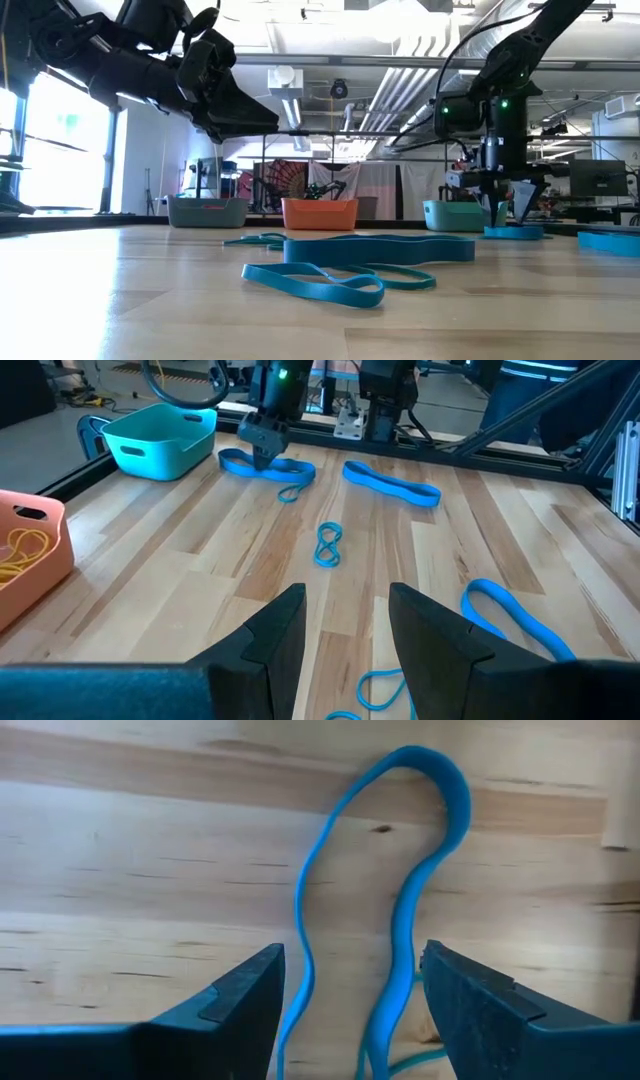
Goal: Sort rubber bands into baskets
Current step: Put the blue rubber band into the light blue bin
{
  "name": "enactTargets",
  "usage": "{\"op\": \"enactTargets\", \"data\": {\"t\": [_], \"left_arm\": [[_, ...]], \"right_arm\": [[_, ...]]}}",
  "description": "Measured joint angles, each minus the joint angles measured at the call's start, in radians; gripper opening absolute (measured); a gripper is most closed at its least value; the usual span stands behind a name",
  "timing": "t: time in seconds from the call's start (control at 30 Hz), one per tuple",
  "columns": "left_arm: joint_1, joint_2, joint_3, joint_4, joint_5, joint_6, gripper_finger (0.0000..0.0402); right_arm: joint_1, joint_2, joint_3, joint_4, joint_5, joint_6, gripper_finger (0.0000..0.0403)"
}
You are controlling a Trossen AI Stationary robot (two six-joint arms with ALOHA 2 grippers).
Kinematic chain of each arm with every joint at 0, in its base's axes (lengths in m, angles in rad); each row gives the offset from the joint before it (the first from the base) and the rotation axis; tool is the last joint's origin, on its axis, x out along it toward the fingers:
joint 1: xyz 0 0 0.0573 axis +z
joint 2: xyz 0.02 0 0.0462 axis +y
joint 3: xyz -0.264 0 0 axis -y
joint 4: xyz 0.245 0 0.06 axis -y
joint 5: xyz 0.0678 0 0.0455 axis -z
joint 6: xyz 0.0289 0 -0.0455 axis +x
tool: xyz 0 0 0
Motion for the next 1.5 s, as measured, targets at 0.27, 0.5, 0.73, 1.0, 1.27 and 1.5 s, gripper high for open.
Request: {"op": "enactTargets", "data": {"t": [0.27, 0.5, 0.73, 1.0, 1.27, 1.5], "left_arm": [[0.0, 0.0, 0.0, -0.005, 0.0, 0.001, 0.0138], [0.0, 0.0, 0.0, -0.006, 0.0, 0.001, 0.0138], [0.0, 0.0, 0.0, -0.007, 0.0, 0.002, 0.0138], [0.0, 0.0, 0.0, -0.011, 0.0, 0.002, 0.0138], [0.0, 0.0, 0.0, -0.012, 0.0, -0.001, 0.0138], [-0.001, 0.0, 0.0, -0.012, 0.0, -0.026, 0.0138]], "right_arm": [[-0.011, 0.054, 0.0, 0.007, -0.014, -0.012, 0.0225], [-0.011, 0.068, 0.002, 0.032, -0.023, -0.077, 0.0203], [-0.008, 0.07, 0.002, 0.063, -0.062, -0.176, 0.0051], [0.039, 0.045, 0.038, -0.013, 0.007, -0.285, 0.0007], [0.036, 0.031, 0.209, -0.193, 0.181, -0.524, 0.0002], [-0.046, 0.031, 0.359, -0.22, 0.251, -0.843, 0.0001]]}}
